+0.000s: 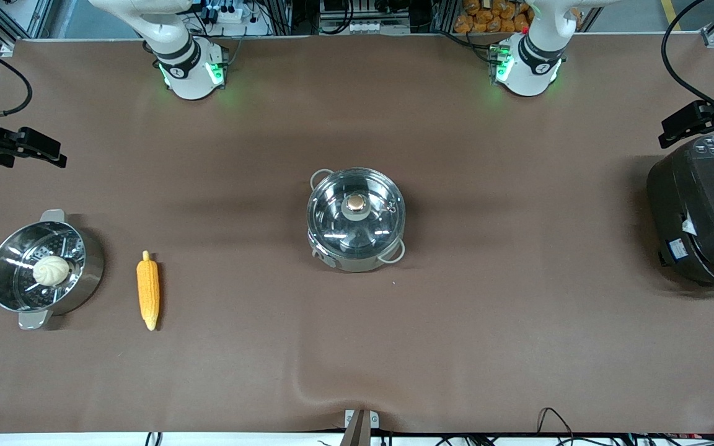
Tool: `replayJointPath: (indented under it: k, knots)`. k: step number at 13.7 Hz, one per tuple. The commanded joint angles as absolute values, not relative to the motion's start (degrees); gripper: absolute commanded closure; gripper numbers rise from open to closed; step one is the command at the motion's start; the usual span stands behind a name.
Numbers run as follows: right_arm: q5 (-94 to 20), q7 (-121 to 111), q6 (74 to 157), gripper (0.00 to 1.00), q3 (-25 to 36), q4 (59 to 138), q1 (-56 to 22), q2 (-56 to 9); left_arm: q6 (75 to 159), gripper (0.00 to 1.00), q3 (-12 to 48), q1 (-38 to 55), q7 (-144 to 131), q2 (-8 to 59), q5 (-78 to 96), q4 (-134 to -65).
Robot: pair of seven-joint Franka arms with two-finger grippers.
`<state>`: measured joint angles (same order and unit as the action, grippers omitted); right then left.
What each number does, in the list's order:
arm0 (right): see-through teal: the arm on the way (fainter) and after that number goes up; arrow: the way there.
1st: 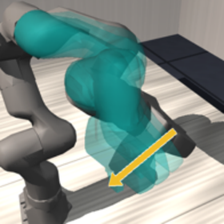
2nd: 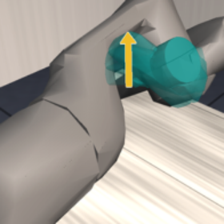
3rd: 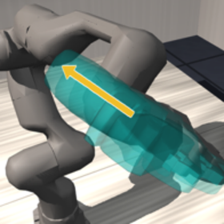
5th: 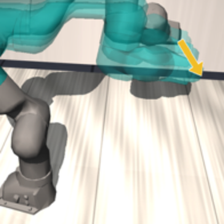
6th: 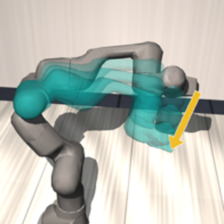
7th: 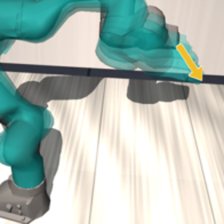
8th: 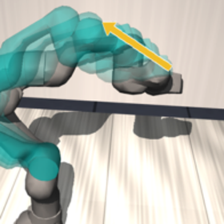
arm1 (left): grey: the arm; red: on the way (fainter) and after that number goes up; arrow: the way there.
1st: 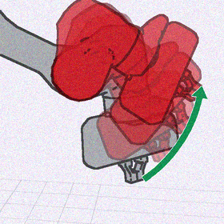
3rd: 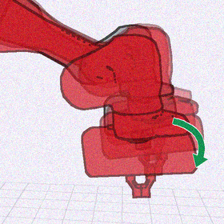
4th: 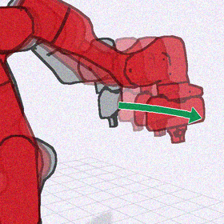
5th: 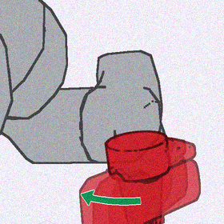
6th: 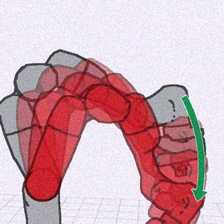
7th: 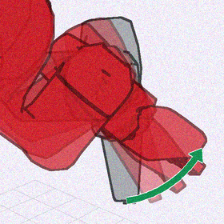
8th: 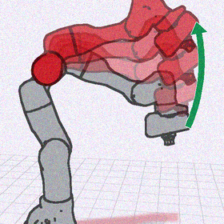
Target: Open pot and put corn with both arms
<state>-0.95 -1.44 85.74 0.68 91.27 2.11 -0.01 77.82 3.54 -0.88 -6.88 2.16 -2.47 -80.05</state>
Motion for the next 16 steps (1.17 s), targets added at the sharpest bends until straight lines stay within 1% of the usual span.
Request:
replayJointPath:
  k: [1, 10, 16]
  knots:
    - [-1.4, -1.1, 86.0, 0.0, 0.5, 92.9, 2.5, 1.6, 77.8, 0.0, 3.7, -0.9, -6.4, 1.2, -3.8, -80.4]
    - [-1.4, -1.2, 86.5, 0.0, 0.5, 92.9, 2.7, 1.1, 77.8, 0.0, 4.0, -0.7, -6.9, 1.2, -3.6, -79.9]
    - [-1.4, -1.2, 89.1, 0.0, 0.5, 93.0, 2.7, -1.8, 77.8, 0.0, 4.3, -0.6, -7.3, 1.2, -3.6, -80.0]
